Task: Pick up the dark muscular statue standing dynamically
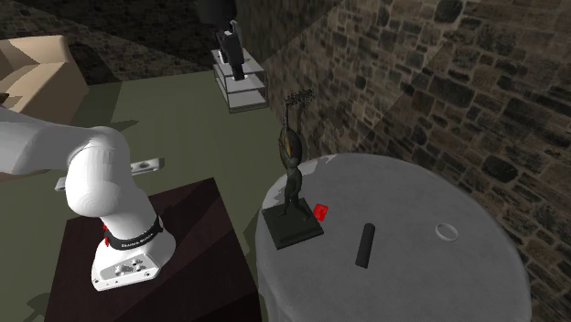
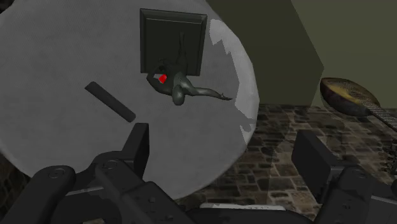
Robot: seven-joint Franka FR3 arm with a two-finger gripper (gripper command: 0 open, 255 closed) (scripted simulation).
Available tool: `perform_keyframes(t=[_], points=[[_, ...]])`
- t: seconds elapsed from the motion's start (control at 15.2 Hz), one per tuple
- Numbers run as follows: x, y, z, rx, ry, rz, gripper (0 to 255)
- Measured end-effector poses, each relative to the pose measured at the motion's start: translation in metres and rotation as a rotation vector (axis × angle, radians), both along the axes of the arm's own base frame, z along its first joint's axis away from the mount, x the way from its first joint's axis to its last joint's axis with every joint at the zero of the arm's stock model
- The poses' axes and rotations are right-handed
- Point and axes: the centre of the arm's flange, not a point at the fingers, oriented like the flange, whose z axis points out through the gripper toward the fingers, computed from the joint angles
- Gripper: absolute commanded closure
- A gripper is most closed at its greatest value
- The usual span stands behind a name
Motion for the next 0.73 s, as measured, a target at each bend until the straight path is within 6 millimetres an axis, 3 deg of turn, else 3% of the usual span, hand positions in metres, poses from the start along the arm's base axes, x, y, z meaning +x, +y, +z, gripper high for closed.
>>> perform_keyframes(t=[0.2,0.73], points=[[0.012,0.001,-0.012,-0.003,0.013,0.003,0],[0.081,0.004,-0.098,-0.024,0.097,0.023,0]])
